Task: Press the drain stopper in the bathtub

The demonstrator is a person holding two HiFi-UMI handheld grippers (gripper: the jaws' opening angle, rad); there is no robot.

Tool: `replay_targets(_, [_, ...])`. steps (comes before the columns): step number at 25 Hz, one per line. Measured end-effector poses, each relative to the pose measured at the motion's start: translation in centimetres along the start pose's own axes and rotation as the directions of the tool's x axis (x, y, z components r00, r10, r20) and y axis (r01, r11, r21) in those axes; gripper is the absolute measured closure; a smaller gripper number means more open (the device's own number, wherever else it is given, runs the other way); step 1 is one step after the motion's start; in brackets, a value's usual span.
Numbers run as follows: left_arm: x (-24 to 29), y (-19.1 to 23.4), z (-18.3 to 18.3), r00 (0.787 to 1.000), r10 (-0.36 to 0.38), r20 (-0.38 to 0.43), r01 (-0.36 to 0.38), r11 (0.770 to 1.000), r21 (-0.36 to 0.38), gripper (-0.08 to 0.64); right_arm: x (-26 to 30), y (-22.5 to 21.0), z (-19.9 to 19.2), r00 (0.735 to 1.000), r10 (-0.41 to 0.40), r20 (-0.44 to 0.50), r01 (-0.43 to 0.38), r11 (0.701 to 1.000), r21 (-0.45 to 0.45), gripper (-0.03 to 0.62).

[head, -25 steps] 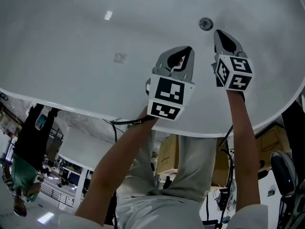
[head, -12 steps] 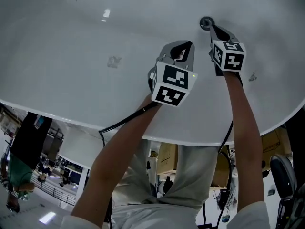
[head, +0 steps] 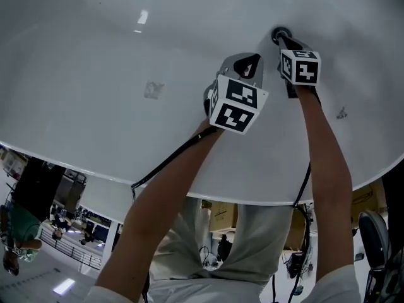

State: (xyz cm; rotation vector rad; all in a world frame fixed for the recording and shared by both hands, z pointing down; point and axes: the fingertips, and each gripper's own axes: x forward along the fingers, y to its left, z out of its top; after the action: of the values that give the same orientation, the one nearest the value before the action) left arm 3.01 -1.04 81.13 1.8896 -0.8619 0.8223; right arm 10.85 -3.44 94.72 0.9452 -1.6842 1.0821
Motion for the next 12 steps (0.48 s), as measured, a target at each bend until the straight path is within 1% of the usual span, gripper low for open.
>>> replay_targets(5, [0.9, 0.6, -0.4, 1.0, -0.004, -0.016, 0.005, 0.999, 0.05, 0.56, 1.5, -0.2, -0.6, 0.999, -0.018, -0.026, 0.018, 1.0, 0.013, 0.591])
replay_targets(8, [1.5, 1.0, 0.3, 1.0, -0.002, -0.002, 0.002, 0.999, 0.045, 0.56, 1.8, -0.6, -0.4, 0.999, -0.016, -0.036, 0.017, 1.0, 0.011, 0.589])
replay_targets(12, [2.0, 1.2, 0.4, 1.0, -0.003, -0.003, 0.003, 0.999, 0.039, 0.56, 2.0, -0.7, -0.6, 0.998, -0.018, -0.053, 0.02, 0.999, 0.033, 0.589])
